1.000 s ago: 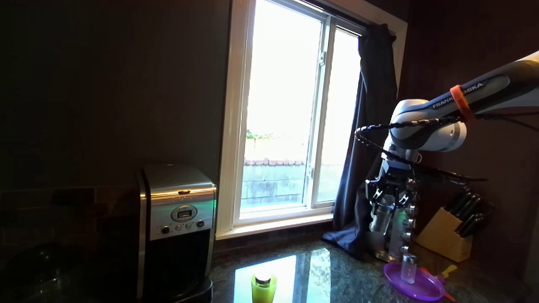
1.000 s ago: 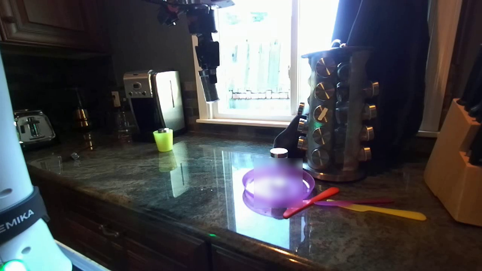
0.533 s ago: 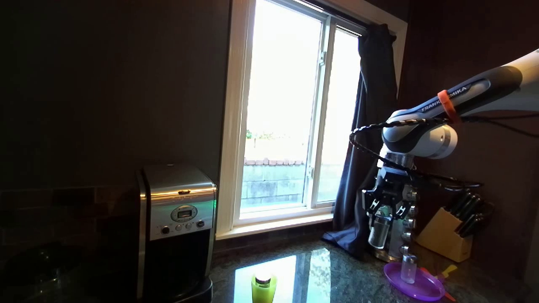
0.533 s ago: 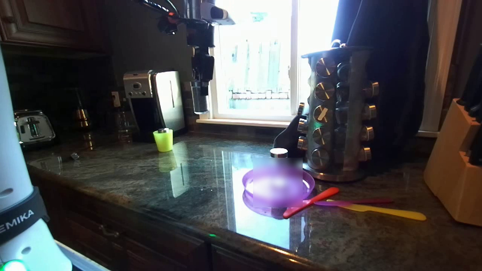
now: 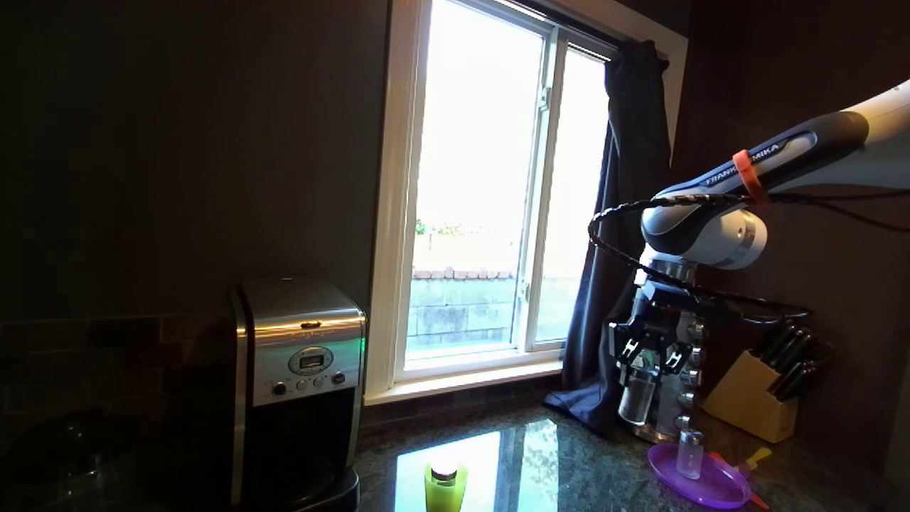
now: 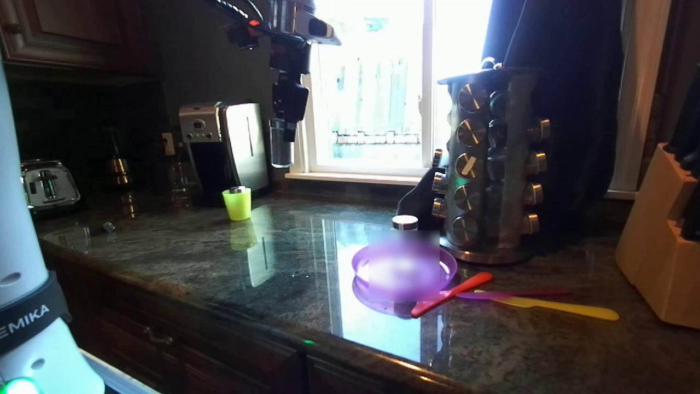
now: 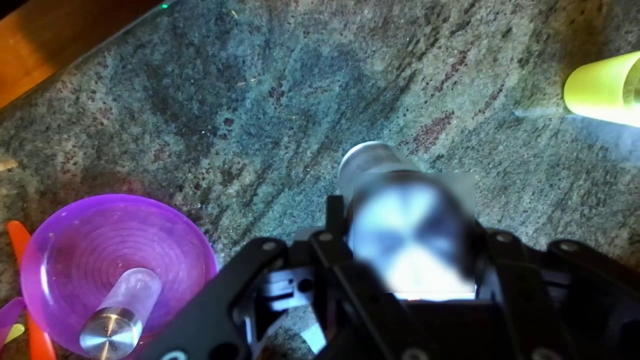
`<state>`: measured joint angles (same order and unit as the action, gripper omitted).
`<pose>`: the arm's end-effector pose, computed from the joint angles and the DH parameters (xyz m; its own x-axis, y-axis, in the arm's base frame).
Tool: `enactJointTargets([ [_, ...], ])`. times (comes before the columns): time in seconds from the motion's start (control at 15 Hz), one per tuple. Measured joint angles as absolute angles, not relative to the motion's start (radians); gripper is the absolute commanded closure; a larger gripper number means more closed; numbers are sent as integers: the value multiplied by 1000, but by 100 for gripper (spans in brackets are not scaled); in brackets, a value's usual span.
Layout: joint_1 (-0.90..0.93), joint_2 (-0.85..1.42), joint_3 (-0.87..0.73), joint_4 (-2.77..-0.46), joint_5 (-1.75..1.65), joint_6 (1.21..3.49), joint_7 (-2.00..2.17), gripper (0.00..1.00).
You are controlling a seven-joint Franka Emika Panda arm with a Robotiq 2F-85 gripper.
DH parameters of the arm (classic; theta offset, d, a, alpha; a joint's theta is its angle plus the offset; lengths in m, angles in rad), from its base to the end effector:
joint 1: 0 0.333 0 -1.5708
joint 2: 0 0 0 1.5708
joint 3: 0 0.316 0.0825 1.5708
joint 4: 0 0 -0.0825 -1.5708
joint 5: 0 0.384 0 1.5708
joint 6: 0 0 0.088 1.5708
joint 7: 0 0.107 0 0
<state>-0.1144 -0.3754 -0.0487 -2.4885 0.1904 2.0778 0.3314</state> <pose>0.4130 -0.0584 0.4205 0.8330 -0.5440 -0.1008 -0.5533 -0.8184 -0.1552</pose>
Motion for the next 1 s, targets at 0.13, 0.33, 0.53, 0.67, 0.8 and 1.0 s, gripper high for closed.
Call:
enactJointTargets([
  [0.13,-122,-374,-40,-2494,179,2158,362,76],
  [0.33,-137,-367,-23,-2499,151,2353,416,76],
  [0.53,-171,-352,2,-2506,78,2549,490,76],
  [0.67,-216,-335,31,-2524,-2,2682,567,76],
  [0.8,-291,-317,79,-2546,-117,2803,677,76],
  [1.0,-487,-310,213,-2587,-334,2944,899,76],
])
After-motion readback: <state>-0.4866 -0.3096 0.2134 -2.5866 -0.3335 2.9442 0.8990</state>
